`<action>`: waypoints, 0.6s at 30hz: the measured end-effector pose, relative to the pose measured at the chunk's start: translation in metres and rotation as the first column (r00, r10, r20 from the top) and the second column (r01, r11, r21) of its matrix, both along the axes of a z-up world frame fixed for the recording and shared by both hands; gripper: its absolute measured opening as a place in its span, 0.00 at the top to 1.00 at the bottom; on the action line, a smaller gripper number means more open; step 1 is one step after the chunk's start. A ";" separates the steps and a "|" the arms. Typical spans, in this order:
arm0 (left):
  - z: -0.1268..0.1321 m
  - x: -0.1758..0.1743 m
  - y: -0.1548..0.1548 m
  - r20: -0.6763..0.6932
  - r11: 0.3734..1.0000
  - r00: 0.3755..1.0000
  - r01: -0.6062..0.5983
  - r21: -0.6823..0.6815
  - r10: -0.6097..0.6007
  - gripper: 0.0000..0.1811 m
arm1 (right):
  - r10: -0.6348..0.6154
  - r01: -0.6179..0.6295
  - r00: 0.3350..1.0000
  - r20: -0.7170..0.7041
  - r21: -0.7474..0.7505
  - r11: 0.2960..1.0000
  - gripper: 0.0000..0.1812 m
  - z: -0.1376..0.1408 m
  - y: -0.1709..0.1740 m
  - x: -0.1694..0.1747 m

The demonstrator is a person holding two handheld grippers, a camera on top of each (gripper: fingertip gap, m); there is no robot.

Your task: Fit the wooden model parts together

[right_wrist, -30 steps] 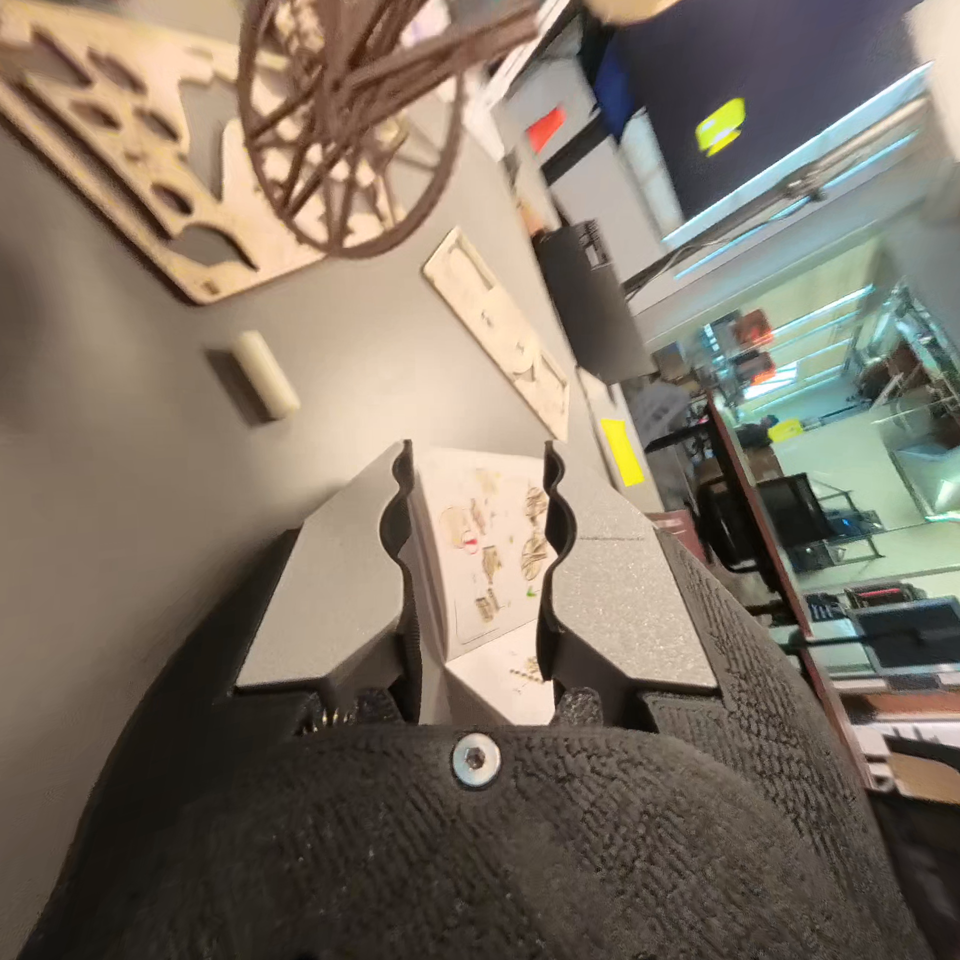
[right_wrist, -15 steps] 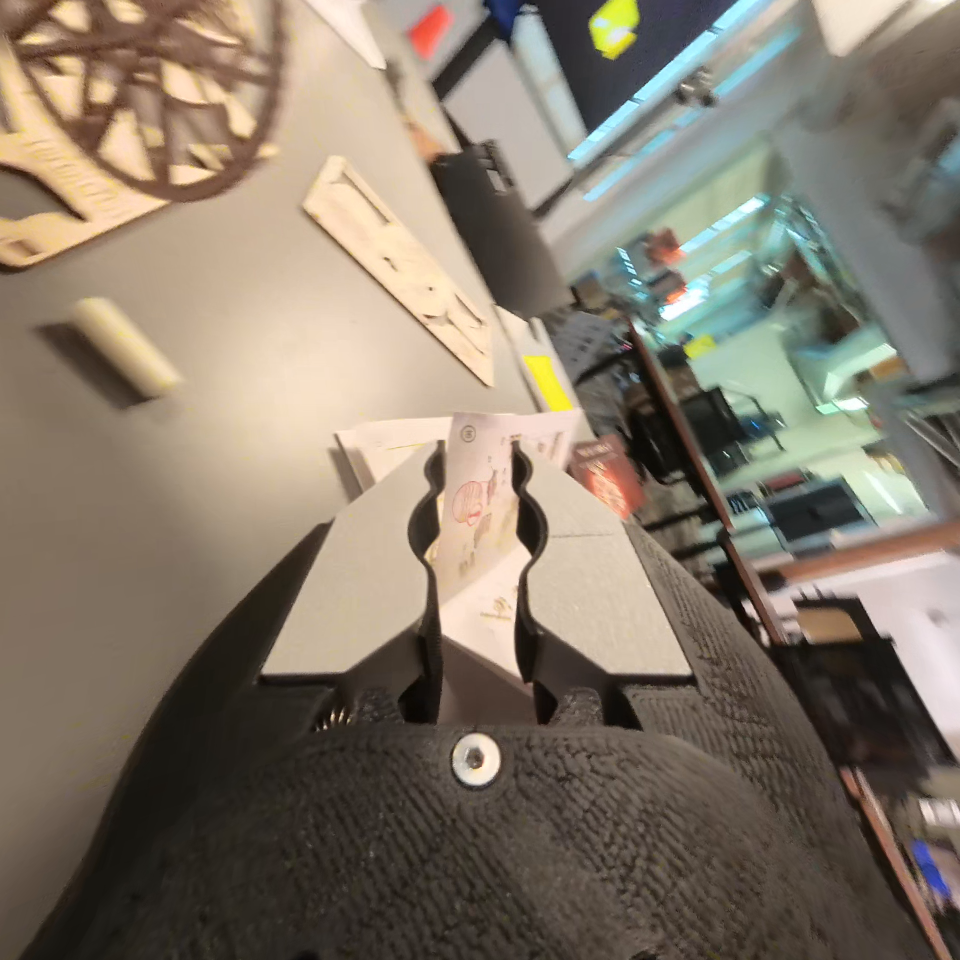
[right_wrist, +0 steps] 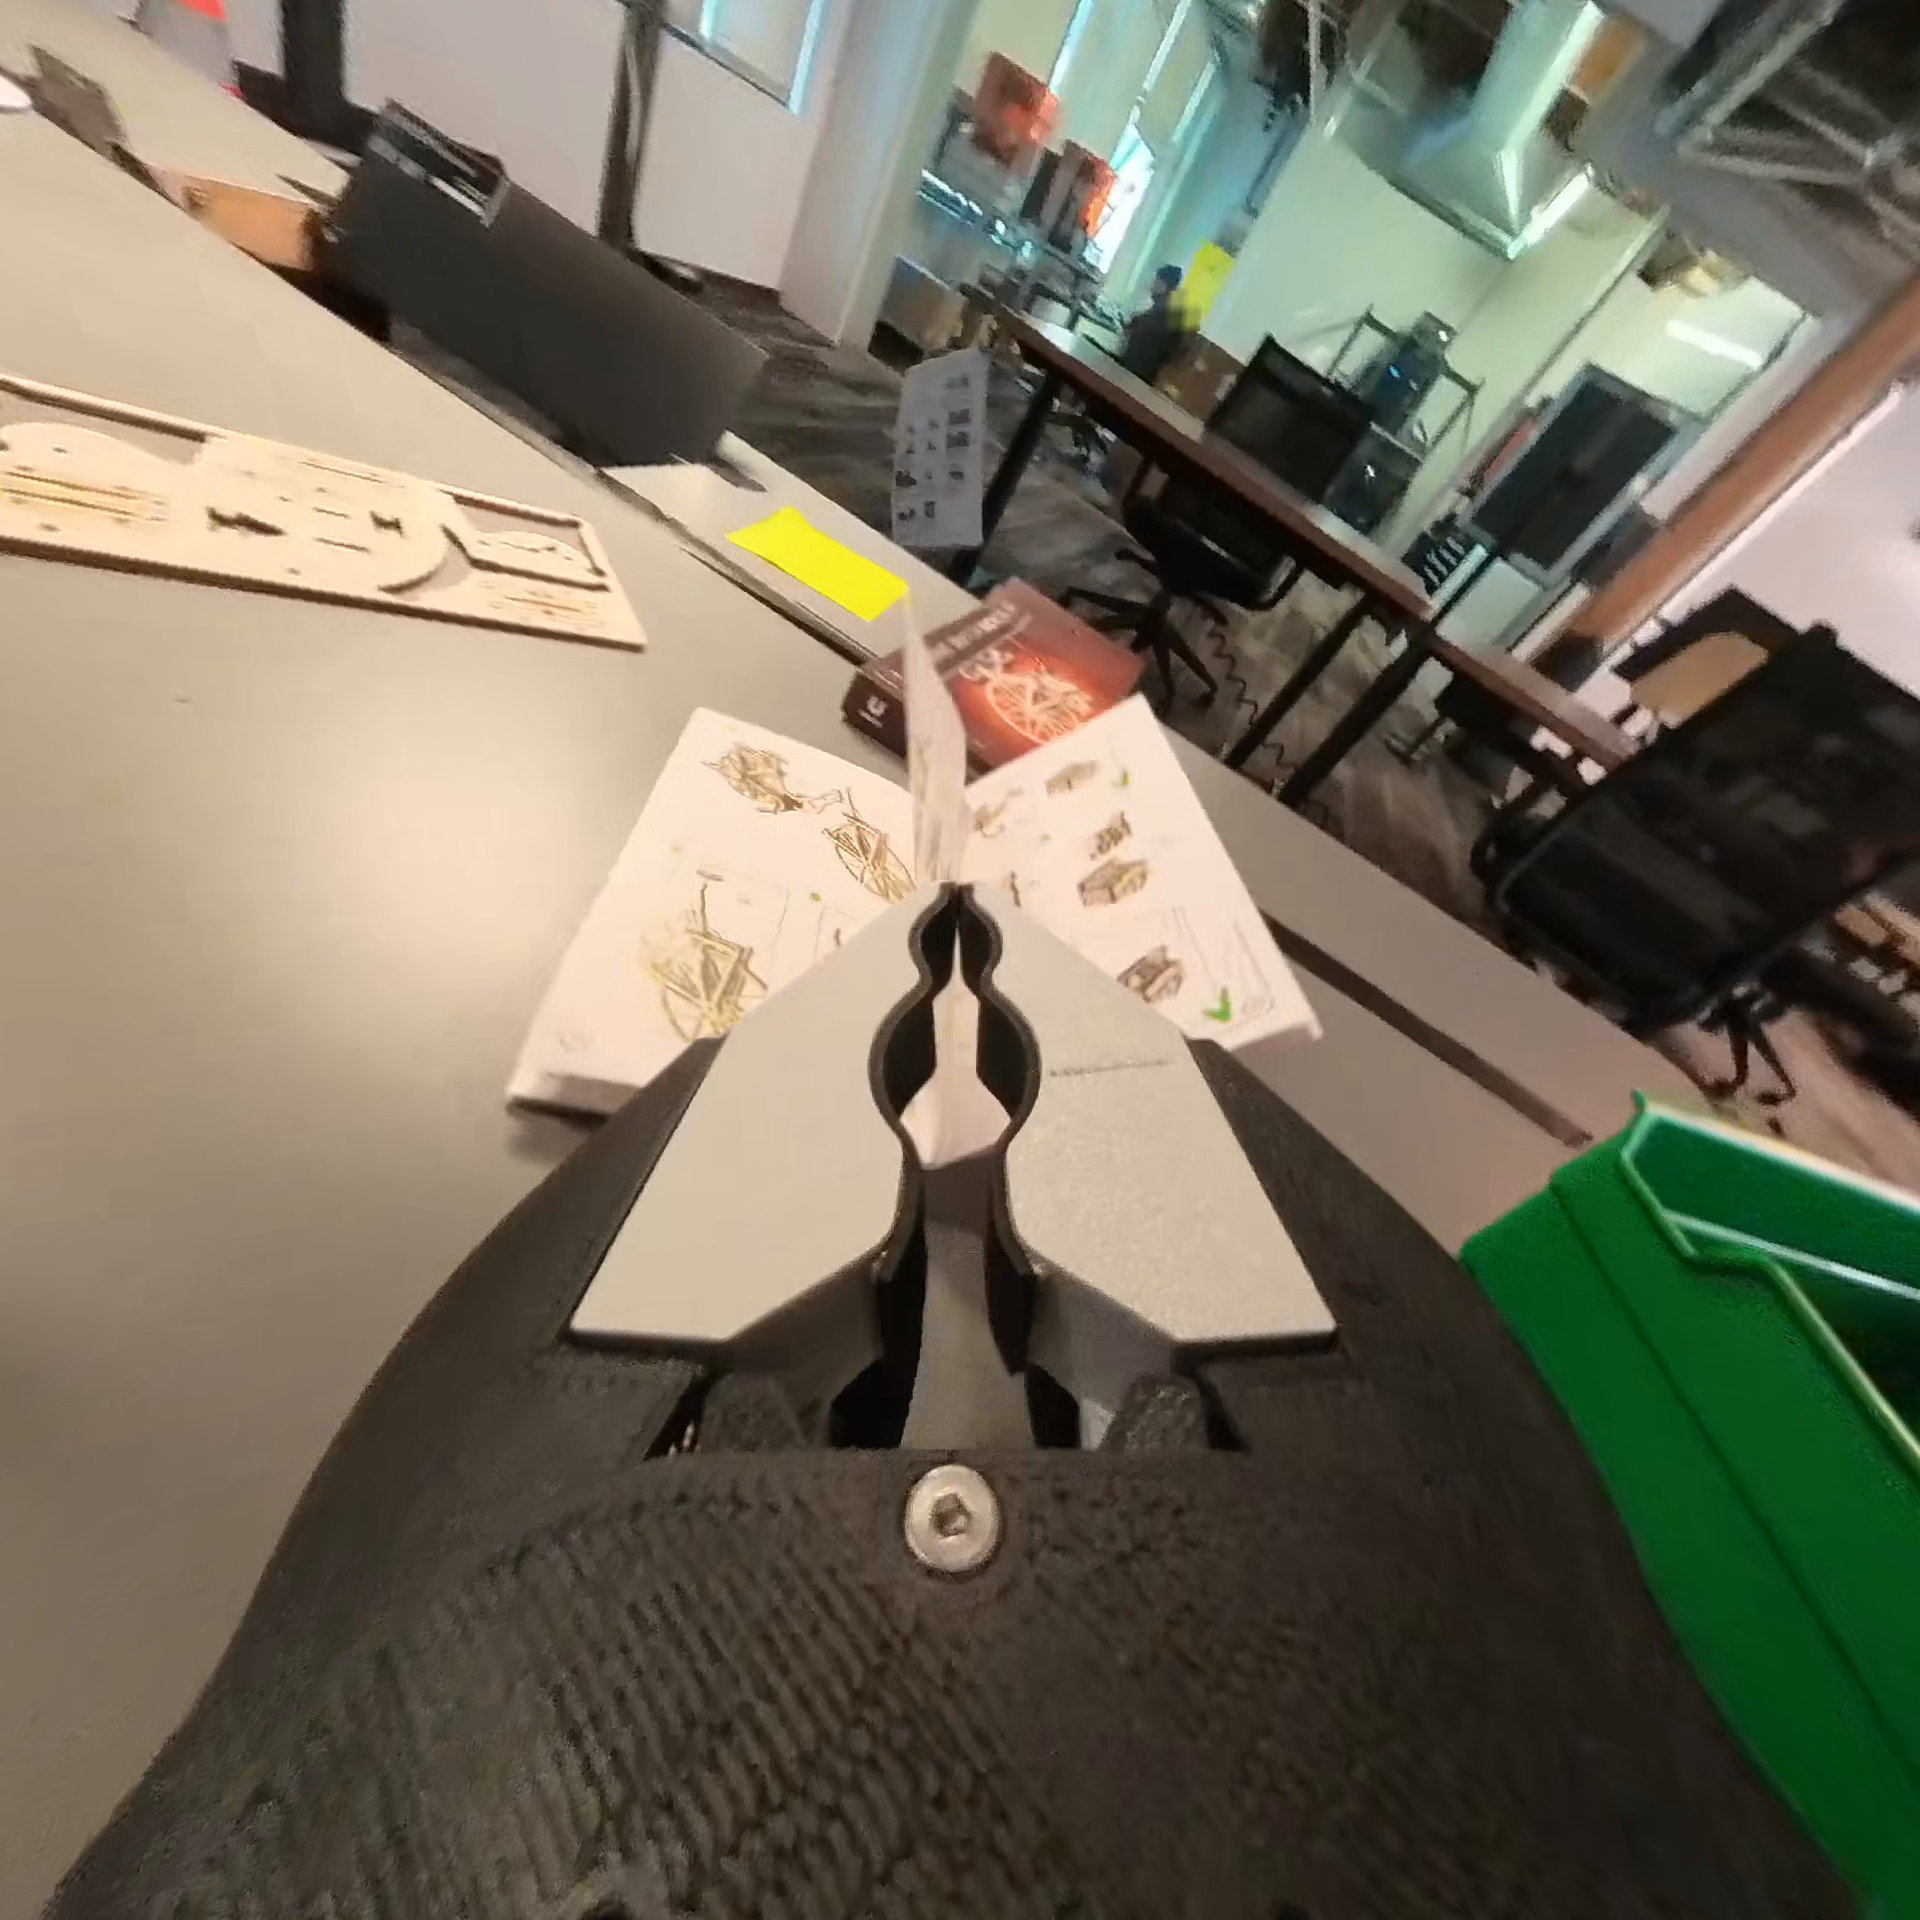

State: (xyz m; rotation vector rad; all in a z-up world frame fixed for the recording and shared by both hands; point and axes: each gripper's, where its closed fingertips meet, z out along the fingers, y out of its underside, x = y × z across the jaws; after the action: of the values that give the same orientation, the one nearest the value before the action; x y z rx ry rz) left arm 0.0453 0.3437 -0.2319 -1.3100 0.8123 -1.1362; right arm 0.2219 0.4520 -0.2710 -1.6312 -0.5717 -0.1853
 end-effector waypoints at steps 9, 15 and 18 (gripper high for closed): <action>0.000 0.001 -0.001 0.003 1.000 1.000 -0.001 0.001 0.001 0.95 | -0.098 0.004 0.867 -0.488 -0.191 0.982 1.00 -0.002 0.010 0.040; 0.000 0.000 0.001 0.007 1.000 1.000 -0.004 -0.006 0.004 0.95 | -0.170 -0.074 0.610 -0.774 -0.270 0.960 1.00 -0.012 0.013 0.062; 0.001 0.000 0.001 0.007 1.000 1.000 -0.005 -0.005 0.005 0.95 | -0.168 -0.063 0.629 -0.759 -0.264 0.962 1.00 -0.011 0.013 0.061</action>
State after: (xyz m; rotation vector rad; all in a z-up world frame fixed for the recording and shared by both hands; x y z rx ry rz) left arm 0.0455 0.3442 -0.2313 -1.3106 0.8010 -1.1395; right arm 0.2831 0.4651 -0.2825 -1.7920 0.1480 0.5832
